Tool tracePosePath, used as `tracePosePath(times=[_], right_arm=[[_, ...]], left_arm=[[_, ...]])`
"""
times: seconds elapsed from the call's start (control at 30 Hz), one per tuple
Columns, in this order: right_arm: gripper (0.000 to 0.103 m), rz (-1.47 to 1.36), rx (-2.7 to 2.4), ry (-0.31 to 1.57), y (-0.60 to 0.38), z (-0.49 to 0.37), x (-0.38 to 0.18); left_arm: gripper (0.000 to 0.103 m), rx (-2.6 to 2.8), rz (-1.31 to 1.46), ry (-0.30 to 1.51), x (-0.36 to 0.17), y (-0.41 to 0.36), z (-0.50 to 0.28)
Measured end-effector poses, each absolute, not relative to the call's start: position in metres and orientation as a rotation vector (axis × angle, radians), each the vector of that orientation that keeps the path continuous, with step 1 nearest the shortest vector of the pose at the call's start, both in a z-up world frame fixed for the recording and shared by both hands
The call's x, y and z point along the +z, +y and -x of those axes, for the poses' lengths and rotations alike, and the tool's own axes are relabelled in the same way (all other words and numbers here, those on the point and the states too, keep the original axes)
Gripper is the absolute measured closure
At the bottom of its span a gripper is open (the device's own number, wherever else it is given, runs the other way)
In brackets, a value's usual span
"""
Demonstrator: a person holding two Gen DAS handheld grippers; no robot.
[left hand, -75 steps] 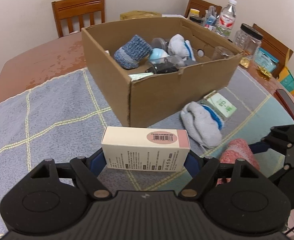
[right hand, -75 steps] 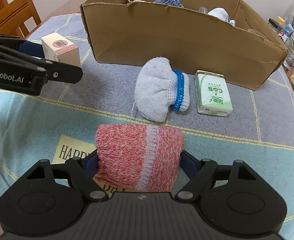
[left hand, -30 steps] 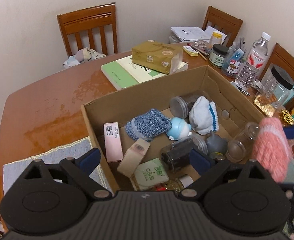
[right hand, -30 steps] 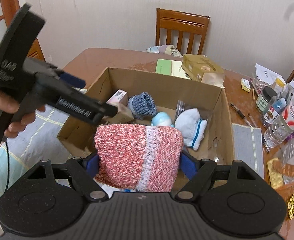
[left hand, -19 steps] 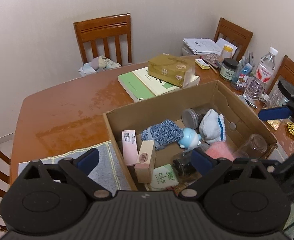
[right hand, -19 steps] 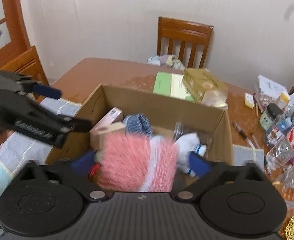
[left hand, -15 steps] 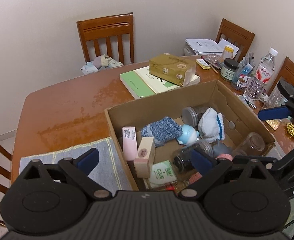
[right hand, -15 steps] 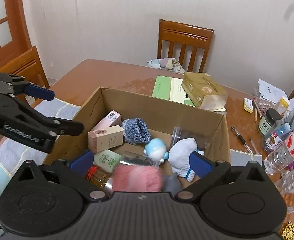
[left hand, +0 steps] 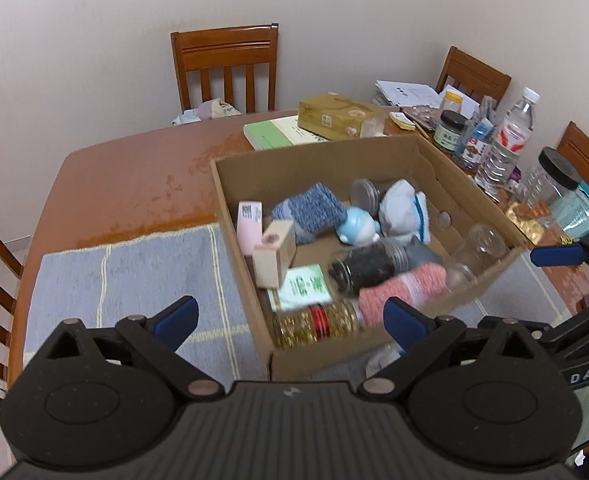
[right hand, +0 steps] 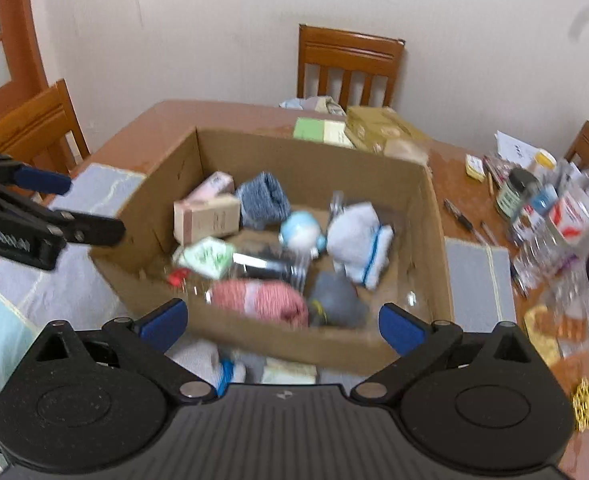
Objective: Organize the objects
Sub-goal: 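Move both tools back to the white sock and green tissue pack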
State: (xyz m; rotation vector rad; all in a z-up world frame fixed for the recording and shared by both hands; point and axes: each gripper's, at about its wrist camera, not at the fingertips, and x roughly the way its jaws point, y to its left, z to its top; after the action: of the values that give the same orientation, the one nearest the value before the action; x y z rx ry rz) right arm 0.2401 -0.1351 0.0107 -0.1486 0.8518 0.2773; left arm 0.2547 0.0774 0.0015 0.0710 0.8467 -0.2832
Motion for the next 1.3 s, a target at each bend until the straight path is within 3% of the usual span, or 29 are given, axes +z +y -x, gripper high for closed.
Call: tracePosePath(times=[0.63, 1.3], right_arm=[[0.0, 0.141, 0.206, 0.96, -0.153, -0.215, -0.068], [0.0, 0.131, 0.16, 1.009, -0.154, -0.241, -0.115]], left_arm=[[0.004, -0.163, 0.0, 0.901, -0.052, 0.068, -0.189], [0.004, -0.096, 0.011, 0.935, -0.067, 0.071, -0.177]])
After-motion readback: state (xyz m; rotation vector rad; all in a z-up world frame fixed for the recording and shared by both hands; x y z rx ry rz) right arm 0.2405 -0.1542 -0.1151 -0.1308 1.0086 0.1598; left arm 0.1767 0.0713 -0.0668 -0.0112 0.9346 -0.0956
